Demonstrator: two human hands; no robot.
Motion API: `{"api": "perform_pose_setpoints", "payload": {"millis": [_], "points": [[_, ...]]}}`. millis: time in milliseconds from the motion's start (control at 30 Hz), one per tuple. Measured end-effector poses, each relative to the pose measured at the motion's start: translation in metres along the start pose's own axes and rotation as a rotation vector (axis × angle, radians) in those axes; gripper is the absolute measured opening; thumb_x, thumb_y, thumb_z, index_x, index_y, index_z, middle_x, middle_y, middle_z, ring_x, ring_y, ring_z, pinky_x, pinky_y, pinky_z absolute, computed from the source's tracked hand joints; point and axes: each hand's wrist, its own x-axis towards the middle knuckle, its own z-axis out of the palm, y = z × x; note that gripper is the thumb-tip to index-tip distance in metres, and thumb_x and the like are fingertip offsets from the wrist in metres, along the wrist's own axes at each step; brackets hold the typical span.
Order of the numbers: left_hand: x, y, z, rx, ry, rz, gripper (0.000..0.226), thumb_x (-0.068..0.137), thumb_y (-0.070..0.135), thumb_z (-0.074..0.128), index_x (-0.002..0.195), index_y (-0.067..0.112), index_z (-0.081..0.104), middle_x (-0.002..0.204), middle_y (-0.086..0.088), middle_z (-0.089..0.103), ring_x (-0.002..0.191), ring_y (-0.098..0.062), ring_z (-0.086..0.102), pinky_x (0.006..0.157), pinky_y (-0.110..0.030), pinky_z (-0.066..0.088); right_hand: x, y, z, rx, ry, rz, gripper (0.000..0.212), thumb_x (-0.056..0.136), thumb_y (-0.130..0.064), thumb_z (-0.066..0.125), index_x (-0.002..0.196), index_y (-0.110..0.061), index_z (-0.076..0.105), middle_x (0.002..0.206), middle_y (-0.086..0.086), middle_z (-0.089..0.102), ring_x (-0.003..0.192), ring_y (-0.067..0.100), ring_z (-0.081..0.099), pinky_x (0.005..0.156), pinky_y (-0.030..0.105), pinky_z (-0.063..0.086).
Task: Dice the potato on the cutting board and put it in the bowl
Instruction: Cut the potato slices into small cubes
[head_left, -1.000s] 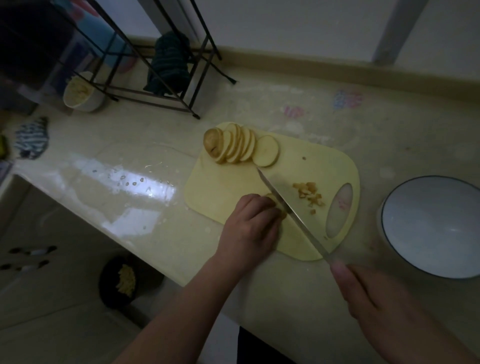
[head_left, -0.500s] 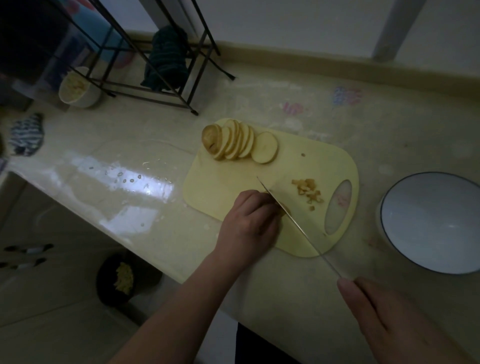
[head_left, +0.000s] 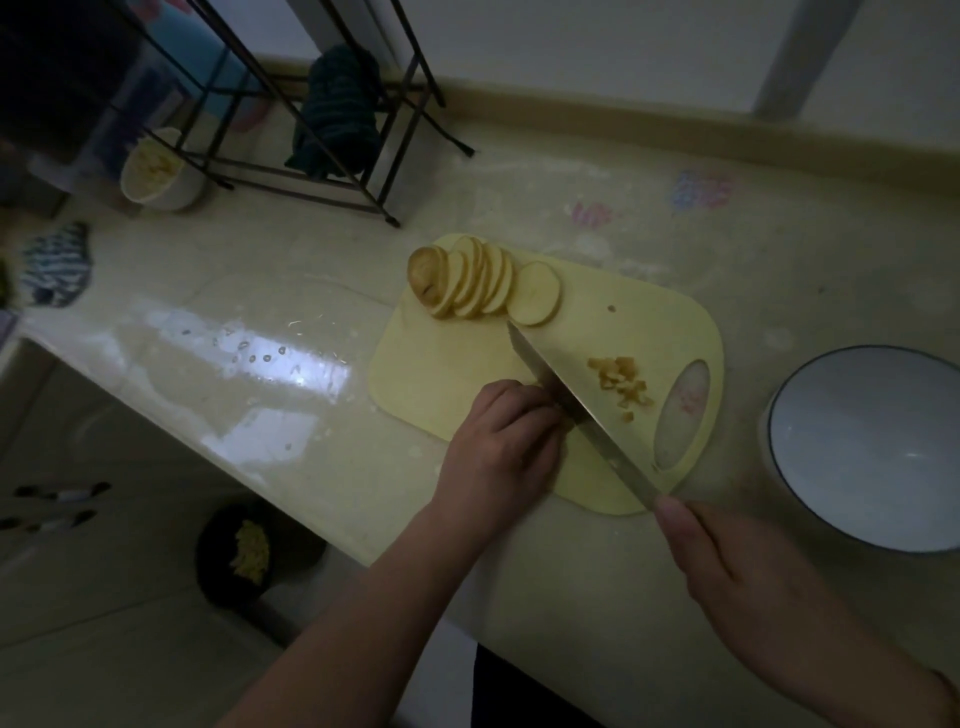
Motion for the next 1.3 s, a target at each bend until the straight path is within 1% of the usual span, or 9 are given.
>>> {"api": "perform_pose_setpoints", "payload": {"millis": [133, 267, 400, 667, 800, 933, 1033, 1200, 1300], "points": [[0.0, -0.002, -0.001, -0.005, -0.003, -0.014, 0.011, 0.089, 0.006, 0.069, 0.094, -0.003, 0.074, 0.099, -0.015, 0.067, 0.096, -0.03, 0.06, 0.088, -0.035, 0.049, -0.004, -0.002, -0.004, 0.022, -0.02, 0.041, 0.052, 0.081, -0.061, 0.027, 0.055, -0.021, 0.048, 0.065, -0.017, 0.061, 0.066, 0.006, 0.057, 0.054, 0.021, 0.034], [-0.003, 0.0, -0.001, -0.009, -0.002, -0.01, 0.013, 0.09, 0.005, 0.067, 0.095, -0.004, 0.074, 0.1, -0.016, 0.067, 0.095, -0.033, 0.061, 0.087, -0.037, 0.049, -0.011, -0.007, -0.003, 0.024, -0.026, 0.036, 0.054, 0.077, -0.066, 0.024, 0.061, -0.023, 0.054, 0.07, -0.02, 0.061, 0.071, 0.004, 0.057, 0.057, 0.023, 0.034], [-0.004, 0.002, 0.0, -0.004, 0.008, -0.024, 0.012, 0.089, 0.004, 0.07, 0.097, -0.003, 0.074, 0.1, -0.014, 0.068, 0.094, -0.033, 0.061, 0.086, -0.036, 0.05, -0.018, -0.006, -0.003, -0.033, -0.017, 0.048, 0.069, 0.078, -0.075, 0.015, 0.062, -0.02, 0.052, 0.083, -0.026, 0.06, 0.074, 0.002, 0.056, 0.058, 0.023, 0.038], [0.0, -0.001, -0.001, -0.025, -0.006, -0.019, 0.013, 0.085, 0.001, 0.074, 0.097, -0.002, 0.075, 0.1, -0.012, 0.069, 0.094, -0.032, 0.063, 0.086, -0.038, 0.051, -0.027, 0.003, -0.001, -0.066, 0.007, 0.123, 0.097, 0.05, -0.098, -0.003, 0.07, -0.025, 0.057, 0.083, -0.015, 0.064, 0.082, -0.005, 0.055, 0.067, 0.018, 0.043], [0.002, -0.004, -0.001, -0.031, -0.015, -0.002, 0.01, 0.086, 0.0, 0.073, 0.095, -0.003, 0.075, 0.099, -0.013, 0.07, 0.092, -0.032, 0.065, 0.086, -0.039, 0.051, -0.035, 0.004, -0.004, -0.073, -0.001, 0.145, 0.09, 0.061, -0.091, 0.0, 0.069, -0.024, 0.059, 0.072, -0.001, 0.065, 0.075, 0.005, 0.059, 0.067, 0.019, 0.044], [0.001, -0.003, -0.002, -0.039, -0.005, -0.005, 0.011, 0.085, 0.0, 0.073, 0.095, -0.002, 0.075, 0.101, -0.012, 0.071, 0.094, -0.031, 0.065, 0.087, -0.037, 0.051, -0.029, 0.005, -0.001, -0.111, -0.05, 0.132, 0.089, 0.063, -0.087, 0.0, 0.072, -0.023, 0.061, 0.073, -0.001, 0.065, 0.074, 0.007, 0.059, 0.065, 0.021, 0.043], [0.002, -0.001, -0.003, -0.039, -0.003, -0.005, 0.013, 0.083, -0.002, 0.074, 0.096, -0.002, 0.075, 0.102, -0.012, 0.071, 0.094, -0.03, 0.065, 0.088, -0.035, 0.051, -0.015, 0.002, 0.006, -0.115, -0.045, 0.071, 0.071, 0.073, -0.075, 0.011, 0.069, -0.021, 0.057, 0.069, 0.003, 0.062, 0.072, 0.009, 0.06, 0.066, 0.022, 0.042], [0.001, -0.002, -0.003, -0.02, -0.014, -0.005, 0.013, 0.083, -0.002, 0.075, 0.096, -0.001, 0.075, 0.101, -0.011, 0.07, 0.094, -0.03, 0.063, 0.088, -0.034, 0.05, 0.001, -0.002, 0.013, -0.049, -0.022, -0.04, 0.065, 0.086, -0.07, 0.014, 0.06, -0.022, 0.05, 0.074, -0.019, 0.062, 0.066, 0.007, 0.057, 0.057, 0.024, 0.039], [0.0, -0.003, -0.004, -0.006, -0.014, 0.0, 0.009, 0.086, 0.001, 0.073, 0.094, -0.001, 0.075, 0.1, -0.011, 0.07, 0.094, -0.028, 0.061, 0.09, -0.029, 0.048, 0.0, 0.004, 0.007, -0.006, 0.001, -0.046, 0.068, 0.086, -0.071, 0.017, 0.059, -0.018, 0.049, 0.069, -0.012, 0.061, 0.062, 0.009, 0.057, 0.055, 0.023, 0.038]]}}
